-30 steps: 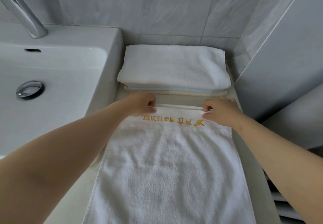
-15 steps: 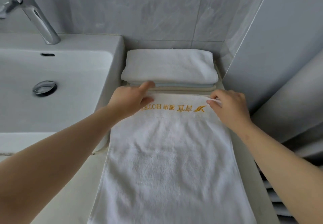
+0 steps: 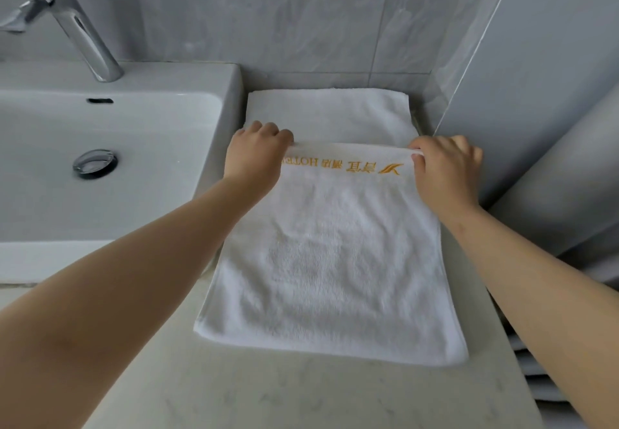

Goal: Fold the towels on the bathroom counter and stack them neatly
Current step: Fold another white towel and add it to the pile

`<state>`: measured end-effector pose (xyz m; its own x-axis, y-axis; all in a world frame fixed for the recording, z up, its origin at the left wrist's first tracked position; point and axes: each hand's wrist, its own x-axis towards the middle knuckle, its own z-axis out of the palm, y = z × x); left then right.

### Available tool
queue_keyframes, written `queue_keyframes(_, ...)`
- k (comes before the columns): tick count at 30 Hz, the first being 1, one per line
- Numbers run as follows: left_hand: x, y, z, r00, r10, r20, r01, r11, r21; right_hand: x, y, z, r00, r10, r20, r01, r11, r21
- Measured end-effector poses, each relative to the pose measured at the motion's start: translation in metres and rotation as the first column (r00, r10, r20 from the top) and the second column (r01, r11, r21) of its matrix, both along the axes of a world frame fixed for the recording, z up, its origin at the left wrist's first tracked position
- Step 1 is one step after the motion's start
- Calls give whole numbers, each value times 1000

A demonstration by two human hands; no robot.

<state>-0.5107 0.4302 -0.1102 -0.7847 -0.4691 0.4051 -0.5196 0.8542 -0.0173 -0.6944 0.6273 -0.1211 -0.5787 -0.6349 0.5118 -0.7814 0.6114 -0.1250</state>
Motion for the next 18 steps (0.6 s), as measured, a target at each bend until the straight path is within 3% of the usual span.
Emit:
queue_keyframes(4,10,-2,0,994,-34,-103,32,999,-26,2,4,5,999,42,-35,-44,997,-69)
queue_keyframes(10,50,17,-18,975,-205,-89,206,978,2,20,31,-4,971,234,44,-229,969,-96)
queue_keyframes(14,80,35,-38,943,-332,-3,331,939,98,37,54,-19,899,349,265,-363,932,1)
queue_keyframes(18,102,46,-52,932,-361,25,350,916,196,54,72,-27,796,271,541,-393,912,121)
